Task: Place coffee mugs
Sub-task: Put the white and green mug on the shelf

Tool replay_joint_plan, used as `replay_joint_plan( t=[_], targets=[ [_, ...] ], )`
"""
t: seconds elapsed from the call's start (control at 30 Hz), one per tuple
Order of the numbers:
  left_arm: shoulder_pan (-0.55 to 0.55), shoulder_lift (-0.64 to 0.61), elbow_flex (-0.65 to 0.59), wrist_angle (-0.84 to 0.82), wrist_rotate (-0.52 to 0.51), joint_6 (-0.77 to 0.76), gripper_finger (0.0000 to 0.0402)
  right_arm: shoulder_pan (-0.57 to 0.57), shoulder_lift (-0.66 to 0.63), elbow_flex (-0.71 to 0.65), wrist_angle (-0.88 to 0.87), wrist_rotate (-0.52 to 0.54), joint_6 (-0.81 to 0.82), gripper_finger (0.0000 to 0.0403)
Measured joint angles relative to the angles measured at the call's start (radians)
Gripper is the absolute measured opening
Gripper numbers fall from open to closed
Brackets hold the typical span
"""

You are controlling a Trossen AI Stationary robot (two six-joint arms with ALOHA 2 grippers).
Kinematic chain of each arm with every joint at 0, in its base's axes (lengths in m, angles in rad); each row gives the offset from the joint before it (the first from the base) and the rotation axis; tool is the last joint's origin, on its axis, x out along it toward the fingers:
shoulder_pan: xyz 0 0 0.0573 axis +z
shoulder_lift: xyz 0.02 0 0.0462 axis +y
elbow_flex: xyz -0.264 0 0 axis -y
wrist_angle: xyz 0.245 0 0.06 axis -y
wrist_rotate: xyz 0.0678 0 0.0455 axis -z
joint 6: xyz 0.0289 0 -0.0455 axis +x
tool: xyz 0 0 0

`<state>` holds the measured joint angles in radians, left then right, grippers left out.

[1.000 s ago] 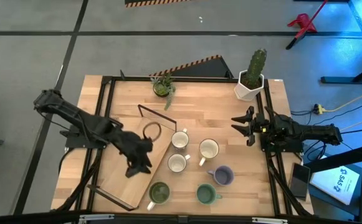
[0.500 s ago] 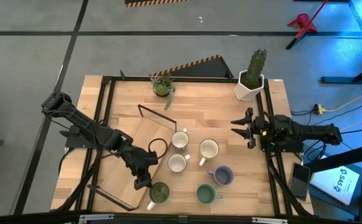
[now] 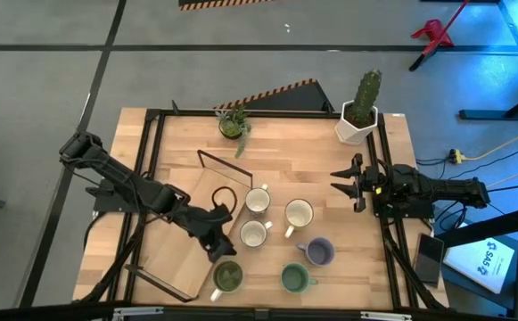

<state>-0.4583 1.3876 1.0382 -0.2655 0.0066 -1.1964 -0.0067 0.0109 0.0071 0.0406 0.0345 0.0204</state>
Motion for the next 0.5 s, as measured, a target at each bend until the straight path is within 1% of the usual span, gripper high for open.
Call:
replay_joint_plan(
  t=[0.07, 0.13, 0.2, 0.3, 0.37, 0.43, 0.5],
  targets=[
    [0.032, -0.004, 0.004, 0.024, 0.08, -0.018, 0.0167, 0.0, 0.0, 0.0, 0.004, 0.0, 0.005, 0.0143],
    [0.057, -0.008, 0.052, 0.011, 0.156, 0.002, 0.0167, 0.0, 0.0, 0.0, 0.006, 0.0, 0.009, 0.0143],
    [0.061, -0.01, 0.139, -0.03, 0.179, 0.043, 0.0167, 0.0, 0.0, 0.0, 0.006, 0.0, 0.009, 0.0143],
    [0.06, 0.001, 0.317, -0.204, 0.181, 0.139, 0.0167, 0.0, 0.0, 0.0, 0.006, 0.0, 0.01, 0.0143],
    [0.056, 0.02, 0.441, -0.389, 0.142, 0.192, 0.0167, 0.0, 0.0, 0.0, 0.007, 0.0, 0.01, 0.0143],
    [0.039, 0.048, 0.558, -0.597, 0.053, 0.232, 0.0167, 0.0, 0.0, 0.0, 0.006, 0.0, 0.01, 0.0143],
    [0.016, 0.079, 0.645, -0.751, -0.034, 0.244, 0.0167, 0.0, 0.0, 0.0, -0.001, 0.0, 0.012, 0.0143]
  ],
)
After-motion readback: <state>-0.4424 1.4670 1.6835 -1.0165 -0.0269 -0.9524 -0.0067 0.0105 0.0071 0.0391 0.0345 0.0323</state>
